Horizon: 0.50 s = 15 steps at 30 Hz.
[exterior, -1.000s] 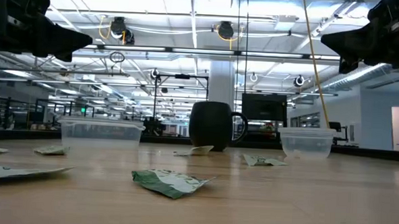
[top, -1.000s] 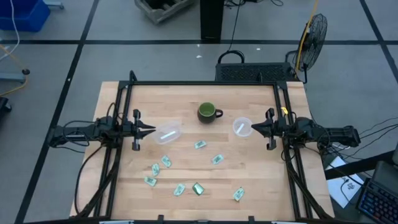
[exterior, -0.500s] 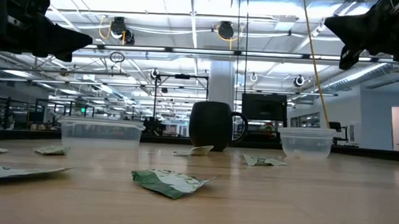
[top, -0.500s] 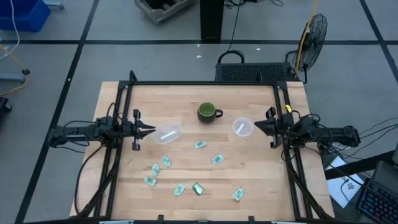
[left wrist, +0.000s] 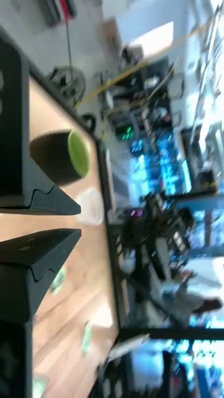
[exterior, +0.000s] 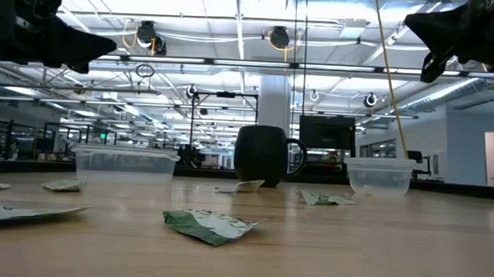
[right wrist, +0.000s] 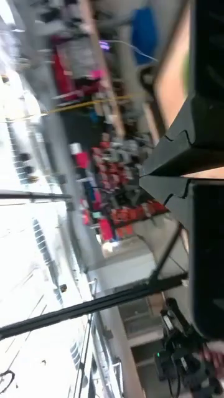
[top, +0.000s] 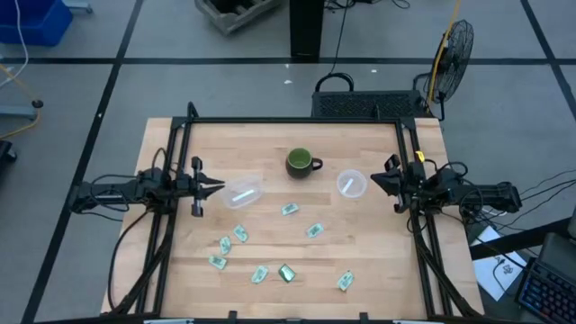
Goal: Pick and place Stevia / Truvia into bins
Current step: Put the green stevia packet into the right transparent container
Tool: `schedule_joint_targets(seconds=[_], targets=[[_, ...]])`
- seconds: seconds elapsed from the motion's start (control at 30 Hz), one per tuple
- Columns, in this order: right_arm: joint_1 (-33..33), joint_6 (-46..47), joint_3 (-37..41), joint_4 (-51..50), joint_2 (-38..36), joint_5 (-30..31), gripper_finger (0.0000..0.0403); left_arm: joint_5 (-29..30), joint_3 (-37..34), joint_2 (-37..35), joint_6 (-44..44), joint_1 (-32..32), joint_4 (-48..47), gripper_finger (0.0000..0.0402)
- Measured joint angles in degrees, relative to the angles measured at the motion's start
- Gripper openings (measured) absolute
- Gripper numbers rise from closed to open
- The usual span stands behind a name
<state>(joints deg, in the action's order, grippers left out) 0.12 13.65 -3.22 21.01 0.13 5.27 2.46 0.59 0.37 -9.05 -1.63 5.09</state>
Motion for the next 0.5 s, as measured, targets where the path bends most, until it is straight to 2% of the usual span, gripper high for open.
schedule_joint_targets(seconds=[0.2,0.3,0.5], targets=[[-0.02,-15.00,0.00,1.18,0.55,0.40,0.0000,0.65,0.01,-0.01,2.92,0.00,3.93,0.0051],[-0.02,-17.79,0.00,1.89,1.17,-0.44,0.0008,0.62,-0.01,-0.01,3.58,-0.01,8.42,0.0051],[0.00,-21.92,-0.02,5.16,5.16,-0.88,0.0062,0.59,0.01,-0.01,6.09,0.00,16.13,0.0051]])
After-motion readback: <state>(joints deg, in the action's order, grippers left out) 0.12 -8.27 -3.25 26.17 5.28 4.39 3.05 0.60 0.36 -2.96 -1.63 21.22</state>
